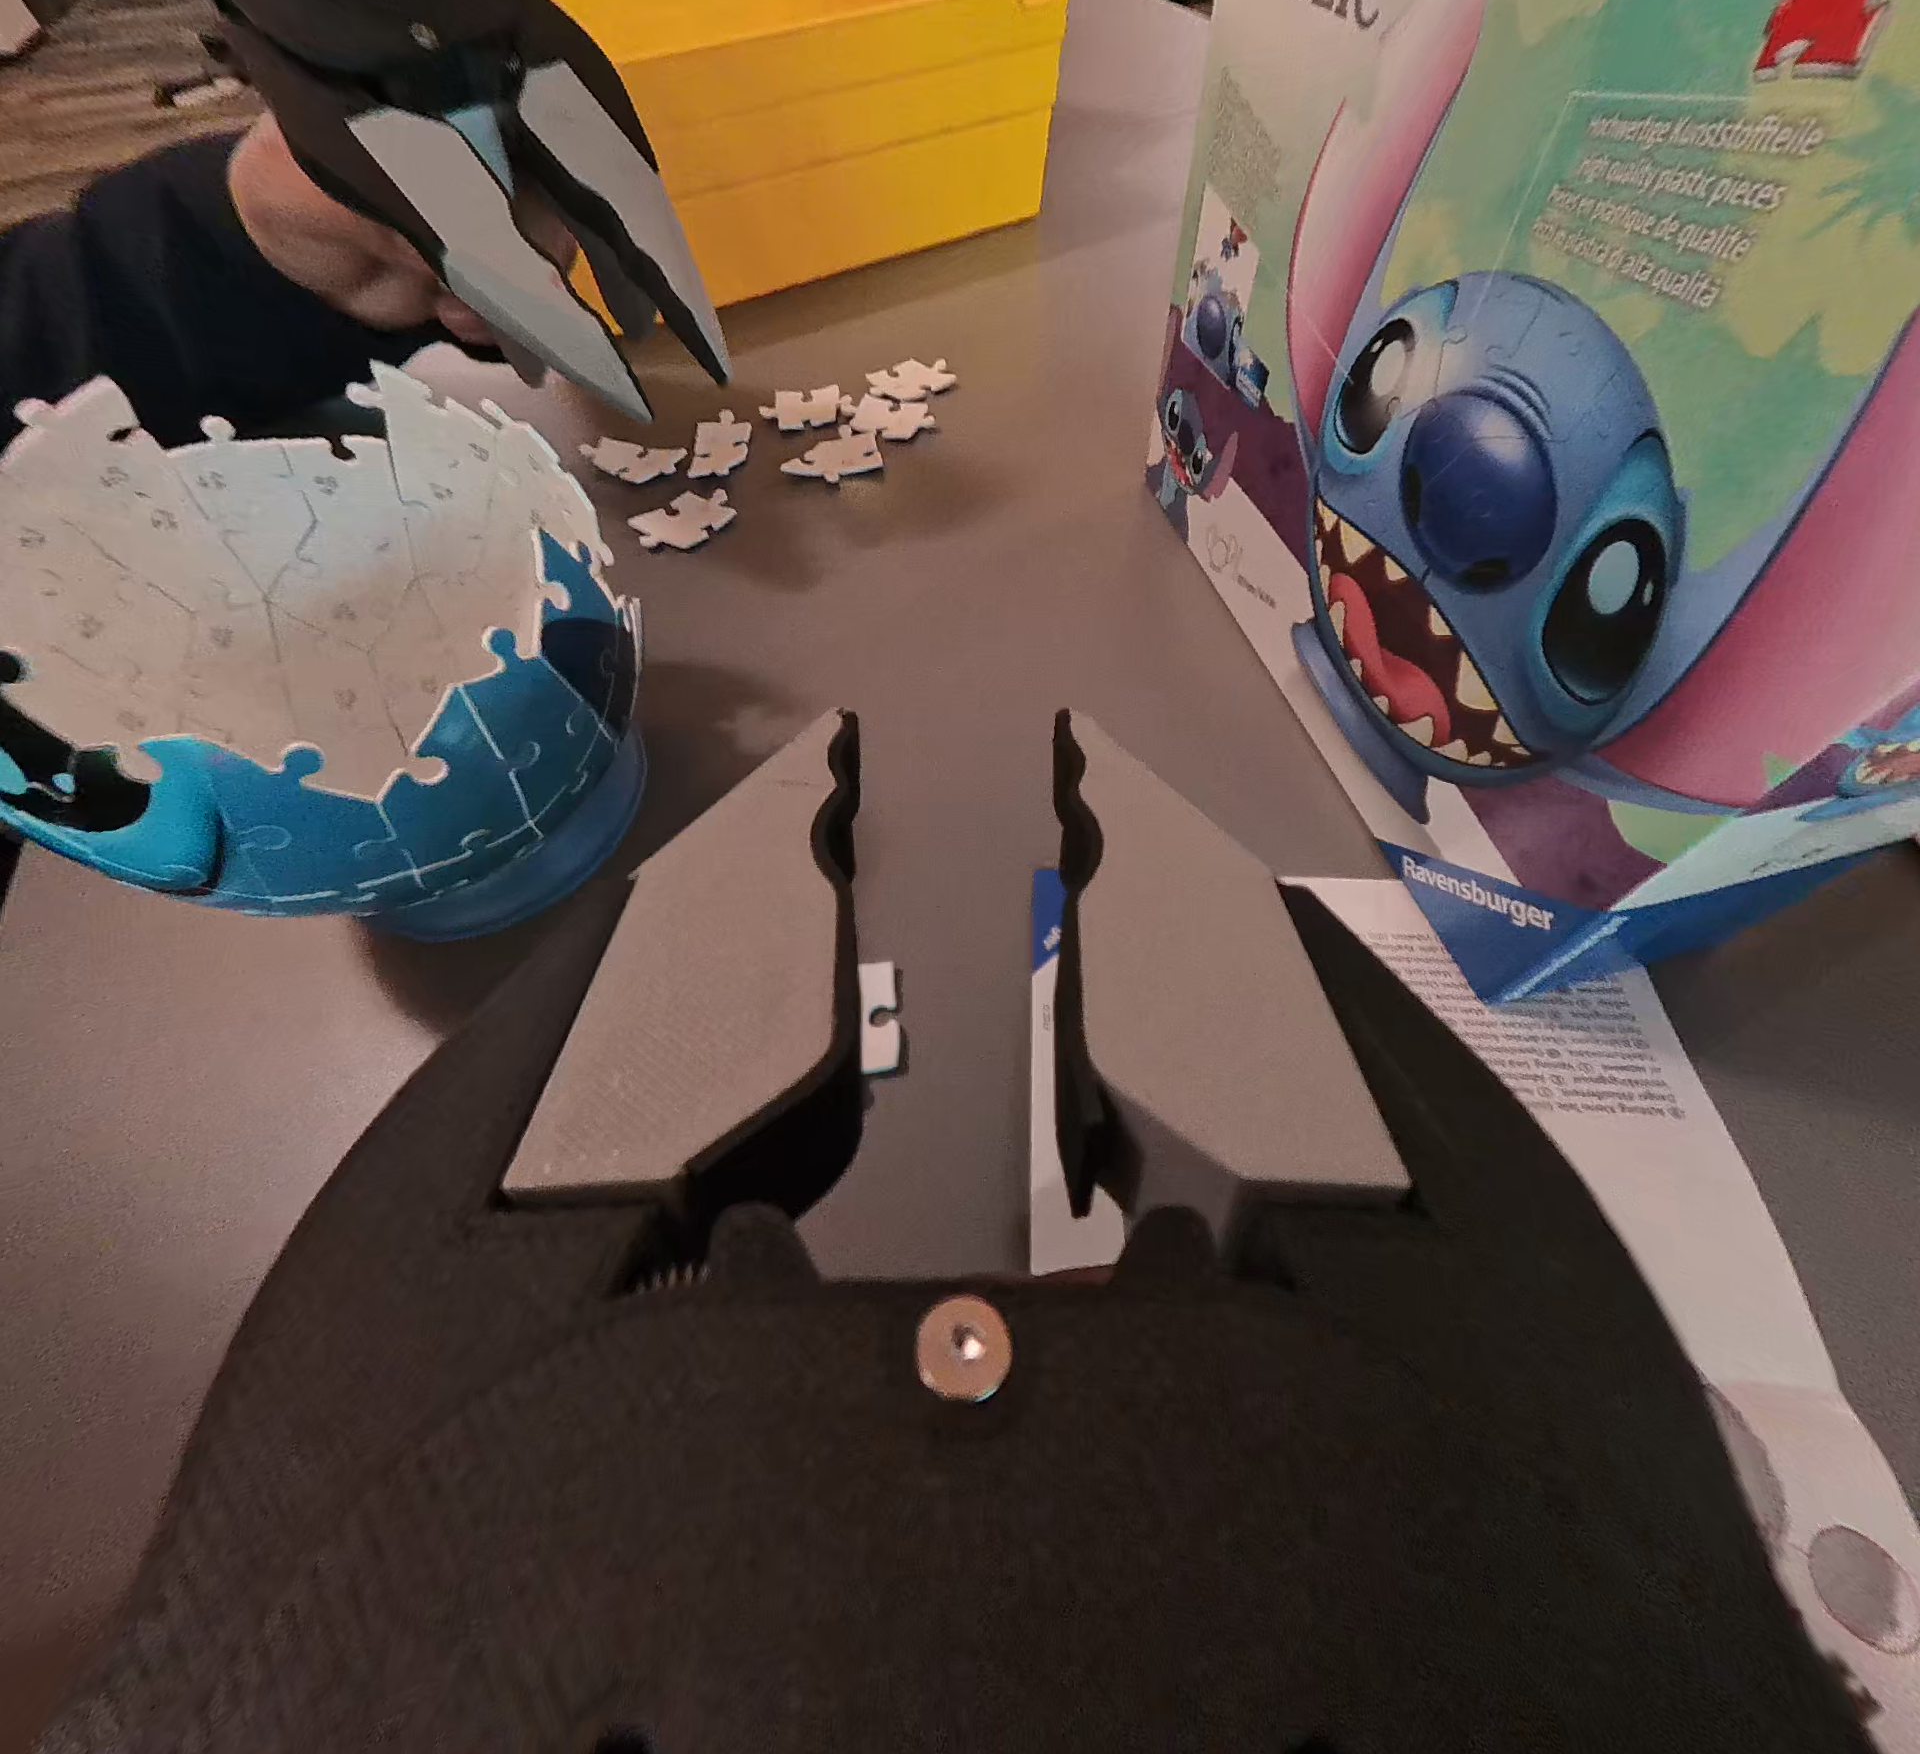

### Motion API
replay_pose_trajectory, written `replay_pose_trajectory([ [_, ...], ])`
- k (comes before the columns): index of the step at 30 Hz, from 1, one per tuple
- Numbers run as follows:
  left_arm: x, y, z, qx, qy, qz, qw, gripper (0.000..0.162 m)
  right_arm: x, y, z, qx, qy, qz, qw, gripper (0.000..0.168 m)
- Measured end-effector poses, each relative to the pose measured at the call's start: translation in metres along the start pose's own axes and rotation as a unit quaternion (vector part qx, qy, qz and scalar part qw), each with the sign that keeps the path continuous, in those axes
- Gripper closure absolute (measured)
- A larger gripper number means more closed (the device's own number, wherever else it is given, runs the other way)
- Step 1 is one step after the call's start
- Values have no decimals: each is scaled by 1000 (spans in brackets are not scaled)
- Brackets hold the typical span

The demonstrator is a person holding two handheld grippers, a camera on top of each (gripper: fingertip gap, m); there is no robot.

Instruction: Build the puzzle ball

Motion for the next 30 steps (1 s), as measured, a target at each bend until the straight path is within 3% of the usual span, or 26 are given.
replay_pose_trajectory([
  [12,-5,8,12,19,-35,62,997,129,-12,-13,0,-31,55,-40,997,103],
  [15,-10,14,13,23,-23,74,997,114,-15,-18,4,-24,58,-53,997,93],
  [30,4,13,16,32,-20,20,999,119,-18,-12,19,-4,47,3,999,94],
])
Point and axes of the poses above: each gripper's, where its closed fingertips meet, x out along the fingers, z out of its underside, y = z × x across the jaws, the point moved 8 cm from there along -x, back along the fingers, and after that the axes turned 2 degrees about -z, right-handed, at the moved point
